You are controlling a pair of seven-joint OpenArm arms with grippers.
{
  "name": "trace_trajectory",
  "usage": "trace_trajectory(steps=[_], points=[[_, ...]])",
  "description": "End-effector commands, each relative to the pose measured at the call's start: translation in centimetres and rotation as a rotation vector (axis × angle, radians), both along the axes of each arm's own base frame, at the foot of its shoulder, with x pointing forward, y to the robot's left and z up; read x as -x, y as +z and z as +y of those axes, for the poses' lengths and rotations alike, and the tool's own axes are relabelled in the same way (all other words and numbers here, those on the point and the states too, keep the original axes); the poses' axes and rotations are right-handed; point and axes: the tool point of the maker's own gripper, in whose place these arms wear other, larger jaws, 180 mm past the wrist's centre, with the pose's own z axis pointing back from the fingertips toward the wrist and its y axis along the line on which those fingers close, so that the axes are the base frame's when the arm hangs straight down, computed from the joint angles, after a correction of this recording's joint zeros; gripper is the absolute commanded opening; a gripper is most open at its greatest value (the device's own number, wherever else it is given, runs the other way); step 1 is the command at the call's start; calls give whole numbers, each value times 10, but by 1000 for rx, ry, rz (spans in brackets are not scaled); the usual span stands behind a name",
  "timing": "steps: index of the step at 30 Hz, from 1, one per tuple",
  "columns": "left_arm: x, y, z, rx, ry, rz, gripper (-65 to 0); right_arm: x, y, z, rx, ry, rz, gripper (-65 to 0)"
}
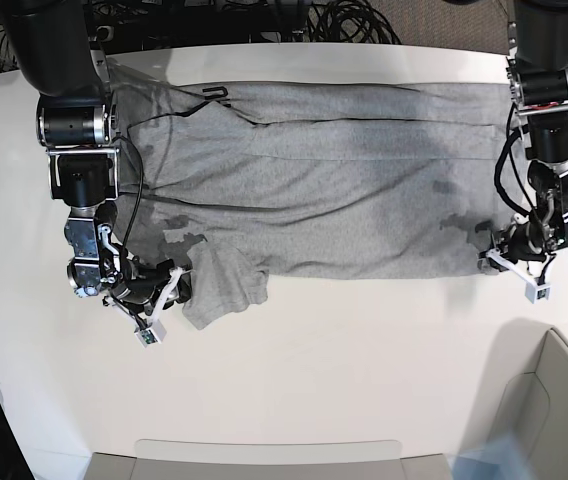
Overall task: Fold the T-shirt properly
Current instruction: 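Lift the hem with both grippers and fold it toward the collar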
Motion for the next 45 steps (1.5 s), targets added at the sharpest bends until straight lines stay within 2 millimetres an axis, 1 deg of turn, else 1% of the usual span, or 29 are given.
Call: trace_trajectory(steps=[1,2,3,4,6,7,10,13,15,19,22,25,29,31,35,41,45], points=[[-6,6,-3,8,-7,-7,-562,2,0,-4,42,22,31,-451],[-7,6,-3,7,-5,-11,-612,3,-1,-4,49,25,43,-465],[-8,7,-2,3,-3,-22,-650,6,-4,-4,61,37,57,-497],[-10,7,-1,-1,0,-35,-650,6,-4,-2,68,50,58,-534],[-9,4,2,0,18,-49,-650,7,-4,2,77,72,58,-642],[-9,4,6,-2,26,-57,-650,6,-3,2,78,73,57,-650],[-13,9,13,1,55,-97,-650,3,0,2,79,77,47,-650],[-13,22,36,46,169,-170,-650,-10,22,7,87,94,-27,-650],[-12,26,43,72,212,-191,-650,-17,34,10,90,104,-68,-650],[-13,29,45,79,224,-201,-650,-22,49,13,95,114,-116,-650],[-21,45,45,61,205,-244,-650,-23,56,17,98,124,-146,-650],[-17,50,45,33,185,-263,-650,-20,63,18,125,137,-150,-650],[-18,62,45,5,162,-297,-650,-15,74,23,154,158,-178,-650],[-12,57,44,-3,156,-286,-650,-11,77,25,161,166,-191,-650],[-6,57,43,-19,142,-287,-650,-3,82,26,184,176,-203,-650],[2,60,43,-48,120,-295,-650,3,98,7,182,101,-227,-650],[8,58,41,-59,108,-291,-650,12,103,6,196,105,-246,-650]])
